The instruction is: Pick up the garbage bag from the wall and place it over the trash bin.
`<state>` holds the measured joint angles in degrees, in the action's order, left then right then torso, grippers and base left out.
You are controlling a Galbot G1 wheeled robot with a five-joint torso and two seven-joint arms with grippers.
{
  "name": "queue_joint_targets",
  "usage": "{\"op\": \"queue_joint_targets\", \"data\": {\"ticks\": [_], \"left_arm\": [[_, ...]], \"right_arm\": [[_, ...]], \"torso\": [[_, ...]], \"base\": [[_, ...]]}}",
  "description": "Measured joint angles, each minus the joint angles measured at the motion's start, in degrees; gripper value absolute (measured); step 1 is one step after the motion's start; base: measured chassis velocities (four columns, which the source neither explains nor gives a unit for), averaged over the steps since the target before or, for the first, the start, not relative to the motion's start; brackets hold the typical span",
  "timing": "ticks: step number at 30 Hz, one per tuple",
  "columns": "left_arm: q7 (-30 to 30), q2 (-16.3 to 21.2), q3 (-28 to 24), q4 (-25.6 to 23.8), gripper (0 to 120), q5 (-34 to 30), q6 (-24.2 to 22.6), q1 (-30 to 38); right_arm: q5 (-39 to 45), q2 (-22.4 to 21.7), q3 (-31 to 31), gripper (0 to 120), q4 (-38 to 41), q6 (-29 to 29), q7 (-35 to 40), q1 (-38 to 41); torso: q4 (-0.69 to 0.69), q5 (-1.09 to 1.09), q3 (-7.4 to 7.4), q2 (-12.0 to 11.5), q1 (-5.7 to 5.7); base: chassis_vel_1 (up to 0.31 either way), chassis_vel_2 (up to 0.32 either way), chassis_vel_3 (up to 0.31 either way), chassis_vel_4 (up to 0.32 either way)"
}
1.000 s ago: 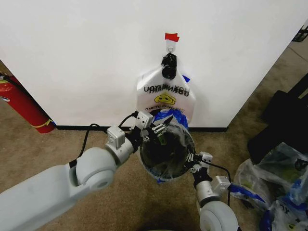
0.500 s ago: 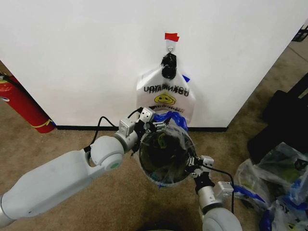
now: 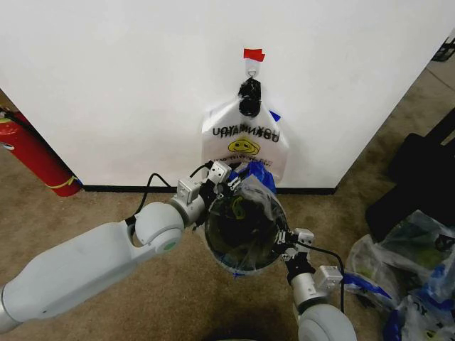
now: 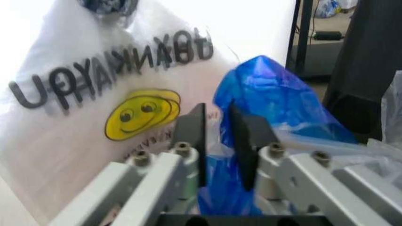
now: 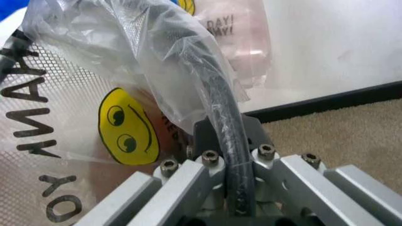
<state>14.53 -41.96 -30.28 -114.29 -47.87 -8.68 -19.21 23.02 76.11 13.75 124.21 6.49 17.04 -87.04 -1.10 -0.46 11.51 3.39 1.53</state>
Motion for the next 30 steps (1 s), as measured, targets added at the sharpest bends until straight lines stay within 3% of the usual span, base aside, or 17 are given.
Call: {"op": "queue_joint_targets", "data": {"ticks": [4,9,15,20,30], "left_arm": [[-0.4,0.1,-0.5,0.4,0,0.0,0.4,0.8],[-1.4,0.0,-1.5,1.5,0,0.0,0.8,1.8],[-3.6,0.6,-2.5,3.7,0,-0.1,1.2,3.7],[-6.6,1.6,-5.1,5.8,0,-0.5,1.7,6.6],[-10.0,3.9,-8.1,8.8,0,-0.3,2.5,9.5]], "right_arm": [[0.0,-0.1,-0.1,0,-0.1,0.0,0.0,0.1],[-1.2,-0.9,-0.2,0,-0.4,-0.8,-0.5,0.0],[-7.2,-2.3,-0.1,0,-1.8,-6.2,-3.7,-0.7],[-19.3,-3.8,0.9,0,-5.6,-17.2,-9.1,-0.9],[-24.0,-4.2,2.1,0,-8.1,-24.4,-11.8,-0.7]], "torso": [[0.00,0.00,0.00,0.0,0.00],[0.00,0.00,0.00,0.0,0.00],[0.00,-0.01,0.00,0.0,0.00],[0.00,-0.01,0.00,0.0,0.00],[0.00,0.00,0.00,0.0,0.00]], "base": [[0.000,0.000,0.000,0.000],[0.000,0.000,0.000,0.000],[0.000,0.000,0.000,0.000],[0.000,0.000,0.000,0.000],[0.000,0.000,0.000,0.000]]}}
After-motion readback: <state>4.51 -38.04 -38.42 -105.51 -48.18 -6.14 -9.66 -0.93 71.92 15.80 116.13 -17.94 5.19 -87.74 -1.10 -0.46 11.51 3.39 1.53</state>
